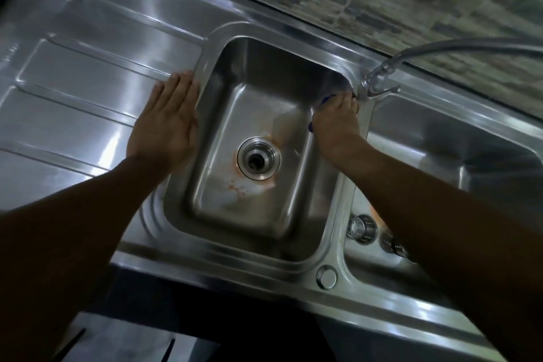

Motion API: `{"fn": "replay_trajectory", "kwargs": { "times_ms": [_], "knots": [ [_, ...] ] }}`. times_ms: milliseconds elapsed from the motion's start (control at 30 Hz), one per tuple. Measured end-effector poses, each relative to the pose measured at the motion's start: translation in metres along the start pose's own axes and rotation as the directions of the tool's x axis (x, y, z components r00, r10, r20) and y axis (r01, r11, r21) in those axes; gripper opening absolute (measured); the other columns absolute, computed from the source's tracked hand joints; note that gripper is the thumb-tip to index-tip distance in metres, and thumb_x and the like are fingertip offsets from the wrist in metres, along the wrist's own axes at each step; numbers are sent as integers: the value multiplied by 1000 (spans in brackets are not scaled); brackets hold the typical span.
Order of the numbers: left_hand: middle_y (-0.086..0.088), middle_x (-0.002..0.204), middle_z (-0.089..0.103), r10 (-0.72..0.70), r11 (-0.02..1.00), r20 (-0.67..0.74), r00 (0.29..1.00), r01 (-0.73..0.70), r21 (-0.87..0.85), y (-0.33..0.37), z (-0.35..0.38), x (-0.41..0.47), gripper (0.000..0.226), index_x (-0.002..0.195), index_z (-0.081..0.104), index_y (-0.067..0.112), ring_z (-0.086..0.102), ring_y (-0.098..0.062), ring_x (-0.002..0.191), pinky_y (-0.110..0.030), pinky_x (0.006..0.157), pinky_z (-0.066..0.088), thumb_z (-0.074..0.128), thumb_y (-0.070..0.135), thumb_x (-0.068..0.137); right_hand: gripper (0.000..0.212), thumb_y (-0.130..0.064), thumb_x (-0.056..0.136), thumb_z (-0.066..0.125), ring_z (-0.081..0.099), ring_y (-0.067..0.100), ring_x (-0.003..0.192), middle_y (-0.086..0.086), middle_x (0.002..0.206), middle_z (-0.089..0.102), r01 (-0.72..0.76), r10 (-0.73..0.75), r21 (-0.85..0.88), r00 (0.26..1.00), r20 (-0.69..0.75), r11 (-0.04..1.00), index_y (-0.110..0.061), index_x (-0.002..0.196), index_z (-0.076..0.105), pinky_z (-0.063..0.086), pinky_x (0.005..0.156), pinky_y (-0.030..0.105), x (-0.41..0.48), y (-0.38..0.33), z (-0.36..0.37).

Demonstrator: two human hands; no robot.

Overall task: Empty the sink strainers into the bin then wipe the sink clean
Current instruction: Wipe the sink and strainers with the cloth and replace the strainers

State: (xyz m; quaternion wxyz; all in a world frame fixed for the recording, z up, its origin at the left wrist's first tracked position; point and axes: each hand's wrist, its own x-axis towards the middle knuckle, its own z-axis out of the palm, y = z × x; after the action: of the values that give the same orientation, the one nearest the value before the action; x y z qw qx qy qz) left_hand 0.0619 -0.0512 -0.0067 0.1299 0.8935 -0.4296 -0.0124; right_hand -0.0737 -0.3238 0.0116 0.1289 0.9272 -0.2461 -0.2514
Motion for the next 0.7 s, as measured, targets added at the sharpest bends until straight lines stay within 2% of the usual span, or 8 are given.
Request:
{"fn": "replay_trajectory", "kwargs": {
  "times_ms": [100, 233, 300, 400, 467, 533, 633, 700],
  "knots": [
    [-19, 165, 22, -8, 1000, 27, 1000, 9, -16, 1, -2, -1, 60, 156, 28, 1, 16, -32, 156, -47, 128, 11, 24, 29, 103, 79, -6, 92, 66, 12, 47, 151, 37, 159, 12, 48, -40, 76, 994, -97, 996, 10, 152, 18, 16, 125, 52, -6, 9, 4],
    [-22, 165, 20, -12, 999, 44, 999, 14, -49, 3, -5, -3, 58, 156, 27, -1, 14, -35, 156, -47, 129, 8, 27, 24, 104, 90, -12, 80, 80, 9, 37, 154, 21, 164, 14, 206, -172, 142, 960, -222, 968, -2, 153, 29, 13, 124, 46, -47, 27, 24],
    [-21, 165, 19, -16, 991, 40, 999, 21, -134, 3, -8, -8, 56, 156, 27, -1, 13, -34, 156, -44, 129, 6, 29, 21, 104, 90, -9, 80, 79, 6, 35, 155, 17, 166, 12, 254, -203, 220, 952, -230, 942, -6, 155, 29, 14, 124, 44, -72, 28, 32],
    [-14, 168, 14, -70, 948, 38, 997, 78, -308, 4, -14, -31, 55, 159, 22, 6, 6, -22, 157, -39, 129, 2, 30, 23, 108, 94, -4, 81, 77, 0, 31, 156, 11, 168, 2, 289, -218, 358, 950, -224, 888, -10, 158, 22, 19, 125, 45, -117, 14, 50],
    [-13, 168, 15, -75, 940, 58, 996, 90, -328, 10, -16, -58, 57, 159, 22, 6, 6, -20, 157, -37, 129, 2, 28, 29, 107, 106, 1, 74, 80, -5, 26, 156, 3, 168, -8, 284, -192, 459, 952, -237, 842, -16, 159, 18, 22, 123, 46, -156, 1, 65],
    [-15, 166, 21, -58, 956, 59, 997, 72, -283, 14, -15, -87, 59, 157, 27, 2, 14, -26, 156, -36, 128, 4, 27, 31, 105, 113, 3, 68, 83, -4, 27, 155, 0, 168, -12, 330, -221, 533, 940, -259, 779, -19, 158, 19, 30, 118, 48, -192, -8, 82],
    [-17, 165, 25, -61, 982, 66, 996, 72, -174, 18, -15, -123, 58, 156, 30, 1, 20, -31, 155, -43, 128, 10, 28, 28, 104, 104, -4, 73, 84, 8, 35, 155, 5, 169, 3, 418, -269, 624, 907, -323, 660, -29, 156, 27, 33, 116, 48, -214, -5, 99],
    [-16, 166, 24, -69, 986, 52, 996, 76, -148, 24, -17, -139, 58, 156, 30, 2, 20, -30, 155, -48, 128, 15, 28, 28, 104, 75, -17, 91, 66, 10, 32, 155, -5, 168, 6, 410, -238, 684, 911, -335, 603, -41, 153, 32, 28, 120, 49, -195, 7, 98]
  ]
}}
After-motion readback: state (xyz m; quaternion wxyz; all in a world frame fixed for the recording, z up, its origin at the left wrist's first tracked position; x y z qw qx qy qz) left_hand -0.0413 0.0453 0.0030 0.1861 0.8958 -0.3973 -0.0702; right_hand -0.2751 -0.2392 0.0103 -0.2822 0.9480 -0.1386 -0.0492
